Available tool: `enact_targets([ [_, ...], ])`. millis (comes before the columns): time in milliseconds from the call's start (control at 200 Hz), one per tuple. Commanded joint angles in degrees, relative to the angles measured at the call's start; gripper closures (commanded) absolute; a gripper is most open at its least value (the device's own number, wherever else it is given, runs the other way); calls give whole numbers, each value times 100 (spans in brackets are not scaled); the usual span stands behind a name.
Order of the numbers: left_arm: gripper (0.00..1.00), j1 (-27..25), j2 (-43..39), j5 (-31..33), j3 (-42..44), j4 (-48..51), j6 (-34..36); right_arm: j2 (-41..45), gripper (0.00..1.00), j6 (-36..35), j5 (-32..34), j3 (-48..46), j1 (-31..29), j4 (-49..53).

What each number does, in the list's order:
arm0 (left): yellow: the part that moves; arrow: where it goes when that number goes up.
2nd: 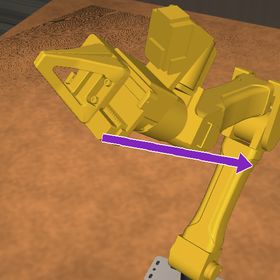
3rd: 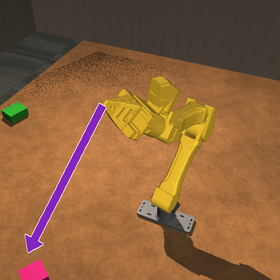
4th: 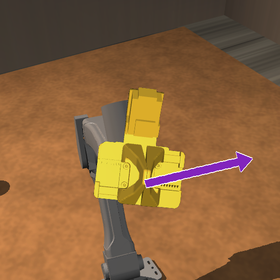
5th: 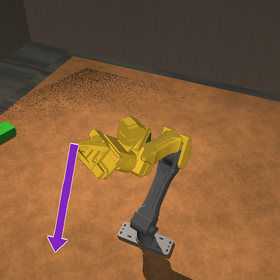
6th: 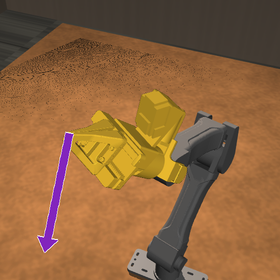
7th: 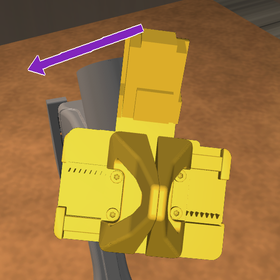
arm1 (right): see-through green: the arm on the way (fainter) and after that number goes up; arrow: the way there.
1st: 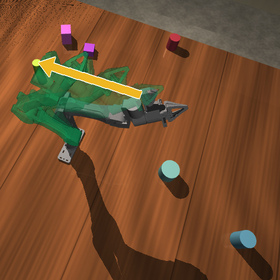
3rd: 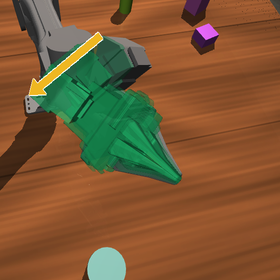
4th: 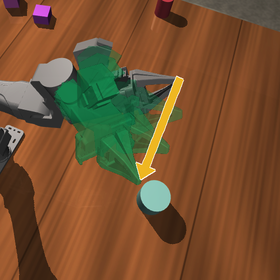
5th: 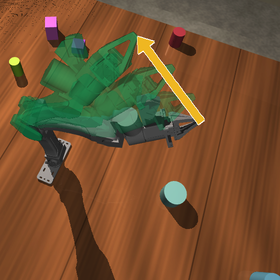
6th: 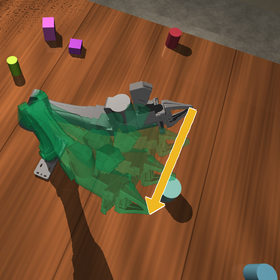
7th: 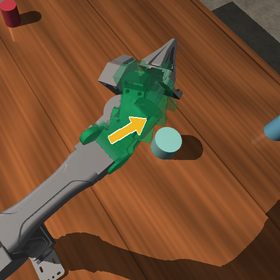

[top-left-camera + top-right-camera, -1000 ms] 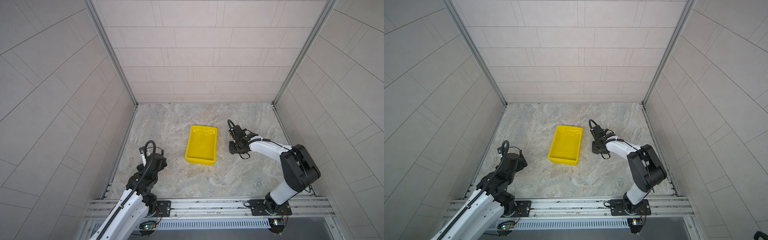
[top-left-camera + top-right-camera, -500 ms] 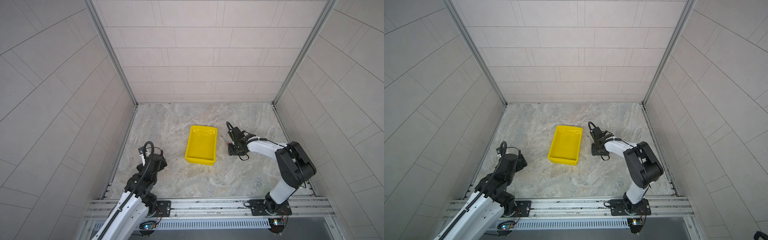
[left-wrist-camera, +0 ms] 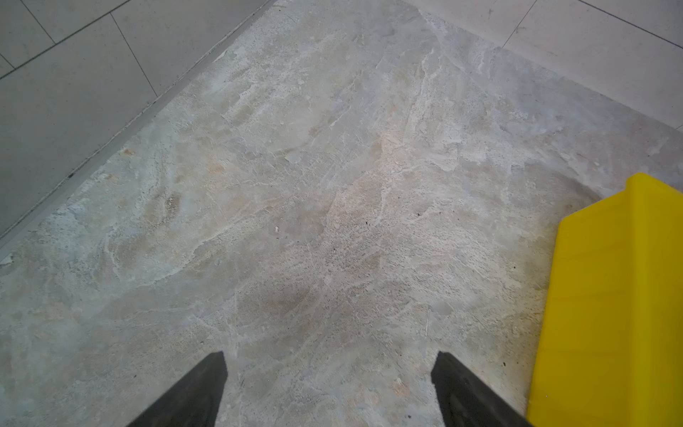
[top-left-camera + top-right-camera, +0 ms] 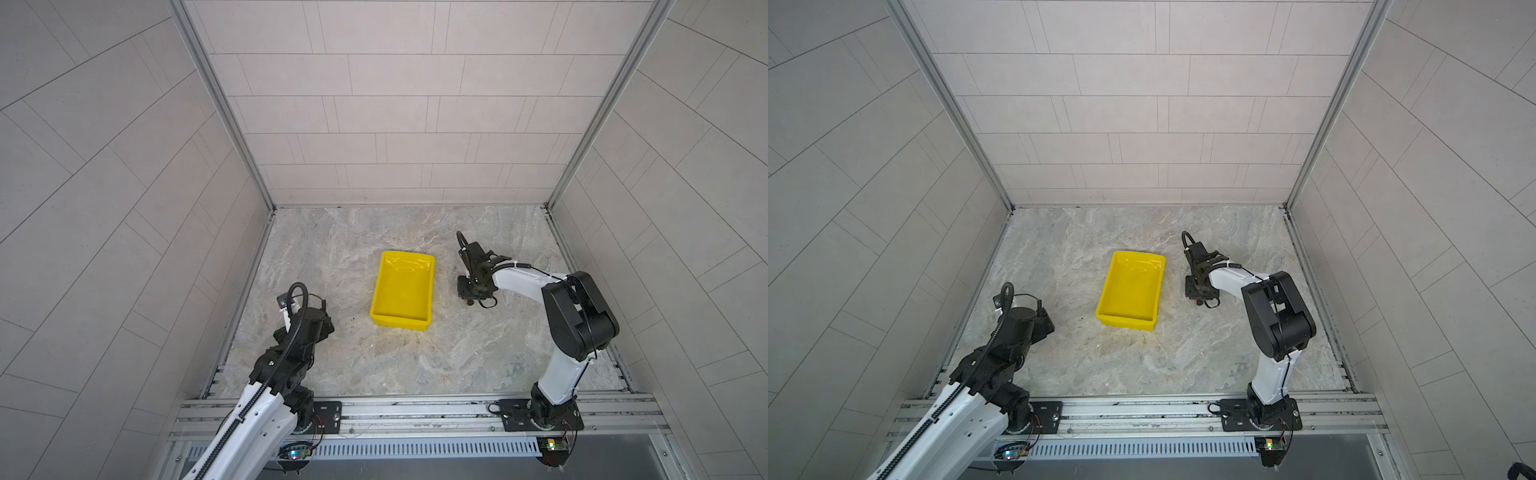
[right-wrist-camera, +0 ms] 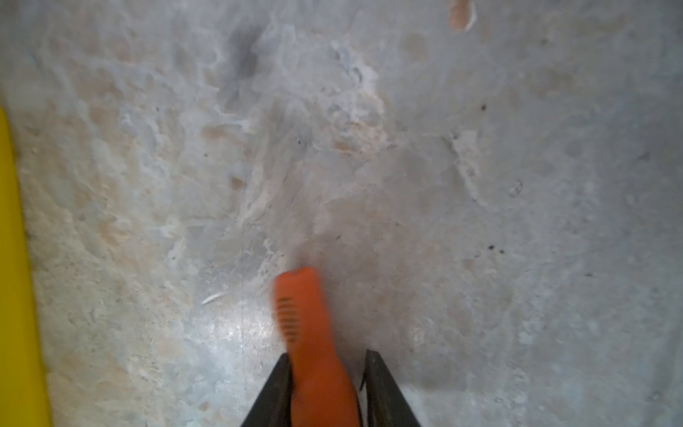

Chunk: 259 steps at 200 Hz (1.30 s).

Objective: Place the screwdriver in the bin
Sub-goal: 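Close the right gripper on the screwdriver handle and lift it, then carry the screwdriver with the right gripper over the yellow bin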

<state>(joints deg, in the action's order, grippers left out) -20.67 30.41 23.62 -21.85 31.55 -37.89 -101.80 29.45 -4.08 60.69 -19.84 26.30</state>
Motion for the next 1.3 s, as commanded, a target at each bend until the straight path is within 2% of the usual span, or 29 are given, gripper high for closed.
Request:
enact_targets([
  [0,7,19,105,29,-13,-43,57,157,75,440,-235,-432,-29,10],
  [170,8,19,237,30,-44,-72,61,1114,92,850,-201,-680,-29,76],
  [355,9,12,166,71,-57,18,32,2197,94,1423,-343,-711,-51,120],
  [485,9,11,-146,81,6,94,18,2738,94,2640,-657,-1010,-400,-675],
  [585,9,13,-430,60,98,97,18,2981,94,3731,-64,-1352,-1248,-1657],
  [716,9,19,-595,-23,153,82,44,2592,96,4840,975,-1385,-2555,-2755],
  [791,9,13,-567,-50,139,79,53,2089,100,5021,1233,-1055,-3050,-3051],
  [876,9,19,-493,-65,111,71,65,1567,100,5178,1438,-761,-3413,-3305],
  [971,9,18,-435,-68,92,79,69,1084,100,5288,1387,-559,-3510,-3692],
  [1291,9,11,-490,-59,110,78,62,261,96,5195,1188,-2,-3453,-3464],
])
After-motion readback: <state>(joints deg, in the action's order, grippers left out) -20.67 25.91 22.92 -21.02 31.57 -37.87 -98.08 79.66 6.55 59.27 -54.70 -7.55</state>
